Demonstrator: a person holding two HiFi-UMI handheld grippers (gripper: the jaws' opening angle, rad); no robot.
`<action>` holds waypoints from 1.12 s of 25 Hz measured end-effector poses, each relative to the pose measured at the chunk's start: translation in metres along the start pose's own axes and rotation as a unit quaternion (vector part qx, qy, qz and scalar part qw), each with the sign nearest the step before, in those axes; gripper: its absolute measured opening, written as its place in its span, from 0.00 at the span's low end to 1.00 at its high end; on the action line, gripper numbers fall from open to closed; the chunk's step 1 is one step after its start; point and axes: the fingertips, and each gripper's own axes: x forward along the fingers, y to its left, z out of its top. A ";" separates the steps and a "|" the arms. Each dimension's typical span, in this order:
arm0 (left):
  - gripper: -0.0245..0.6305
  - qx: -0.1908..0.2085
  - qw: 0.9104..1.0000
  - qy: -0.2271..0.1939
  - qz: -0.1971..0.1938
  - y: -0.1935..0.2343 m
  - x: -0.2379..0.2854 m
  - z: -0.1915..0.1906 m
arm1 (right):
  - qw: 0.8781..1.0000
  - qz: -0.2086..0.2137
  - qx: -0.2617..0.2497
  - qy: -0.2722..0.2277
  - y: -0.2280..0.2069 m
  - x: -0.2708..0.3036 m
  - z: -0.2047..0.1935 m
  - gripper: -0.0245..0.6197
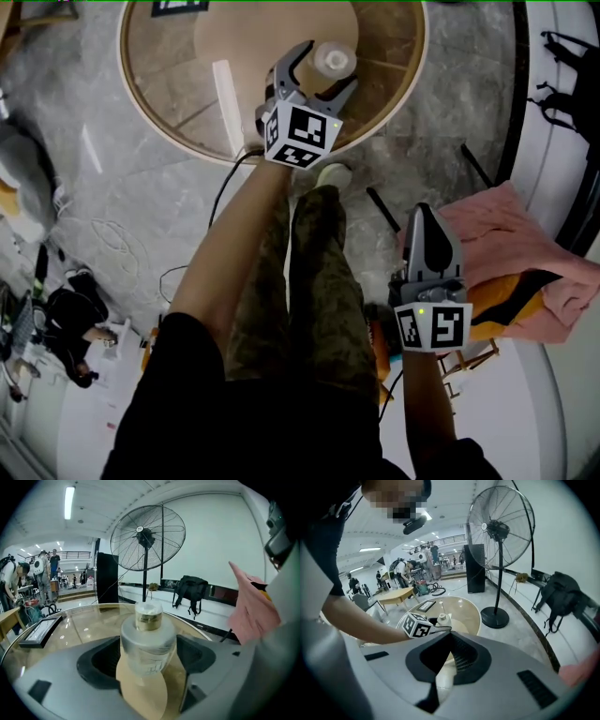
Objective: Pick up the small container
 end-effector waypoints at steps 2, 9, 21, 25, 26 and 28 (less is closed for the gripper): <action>0.61 0.006 1.000 0.001 -0.001 -0.001 0.004 0.000 | 1.000 -0.005 0.025 0.002 -0.005 -0.001 -0.005 0.07; 0.59 -0.014 1.000 0.008 0.009 0.003 0.013 -0.002 | 0.999 -0.017 0.039 -0.005 -0.016 -0.001 -0.005 0.07; 0.56 -0.008 1.000 0.005 0.000 0.001 0.002 -0.005 | 0.998 -0.025 0.049 -0.004 -0.012 -0.008 -0.014 0.07; 0.56 -0.005 1.000 0.001 0.002 0.003 -0.015 0.003 | 0.999 -0.018 0.046 -0.011 -0.006 -0.009 -0.006 0.07; 0.56 -0.005 1.000 0.000 0.003 0.003 -0.021 0.006 | 0.999 -0.017 0.043 -0.014 -0.005 -0.010 -0.004 0.07; 0.56 -0.006 1.000 -0.001 0.005 0.004 -0.035 0.015 | 0.999 -0.018 0.037 -0.020 0.000 -0.011 0.003 0.07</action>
